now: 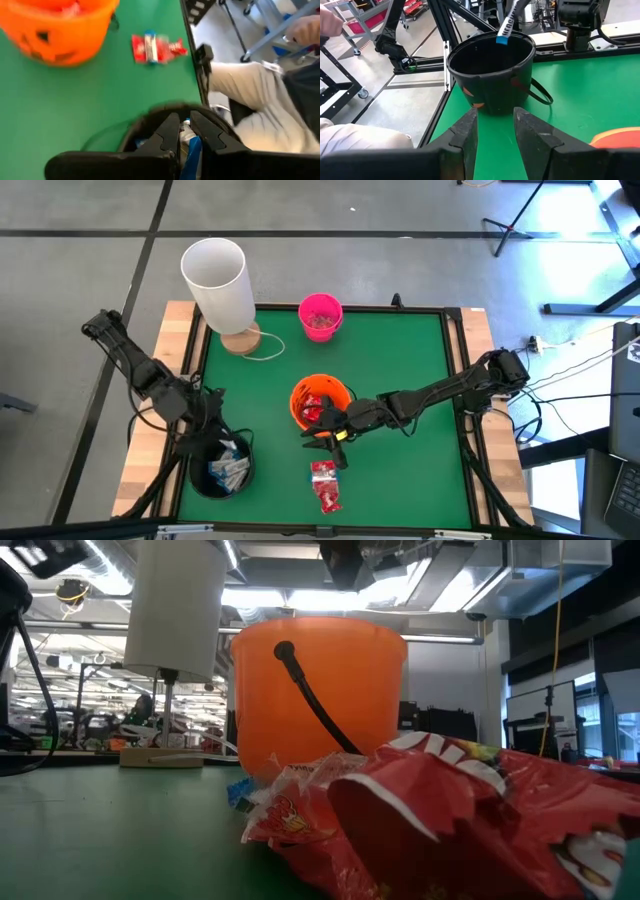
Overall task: Sort candy
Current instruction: Put the white chocolate into the black bucket, then put the orange gummy into the pink bucket, then put the white chocolate into the black bucket
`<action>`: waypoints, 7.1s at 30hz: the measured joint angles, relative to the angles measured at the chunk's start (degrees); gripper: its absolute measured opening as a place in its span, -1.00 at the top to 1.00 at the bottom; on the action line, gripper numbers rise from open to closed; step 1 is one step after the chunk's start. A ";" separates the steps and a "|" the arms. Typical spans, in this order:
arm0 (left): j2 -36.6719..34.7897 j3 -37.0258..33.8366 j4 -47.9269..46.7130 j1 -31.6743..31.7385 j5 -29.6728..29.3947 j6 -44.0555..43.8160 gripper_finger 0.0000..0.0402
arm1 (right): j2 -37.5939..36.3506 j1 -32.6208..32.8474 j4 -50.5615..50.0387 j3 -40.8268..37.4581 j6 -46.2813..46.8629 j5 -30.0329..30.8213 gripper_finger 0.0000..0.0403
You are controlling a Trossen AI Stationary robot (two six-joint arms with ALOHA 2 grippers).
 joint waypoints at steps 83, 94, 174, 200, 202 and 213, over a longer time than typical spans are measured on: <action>15.34 -0.44 32.79 4.74 -11.58 26.05 0.17 | 17.42 16.28 -23.90 6.39 1.75 10.49 0.95; 15.34 -0.44 32.72 4.74 -11.76 25.92 0.17 | 16.96 16.24 -42.16 22.09 -3.54 12.73 0.98; 15.29 -0.46 28.55 6.60 -18.89 27.62 0.17 | -1.49 -48.24 -17.70 5.95 -13.55 -6.00 0.49; 15.29 -0.46 29.74 6.71 -19.06 27.61 0.17 | -11.42 -2.35 -30.05 6.03 -14.40 4.18 0.27; 15.30 -0.46 29.86 6.71 -19.06 27.61 0.17 | -8.94 1.32 -29.46 6.03 -13.75 6.69 0.27; 15.31 -0.46 30.33 6.64 -19.14 27.55 0.17 | 5.21 9.03 -24.17 5.99 -9.47 7.35 0.27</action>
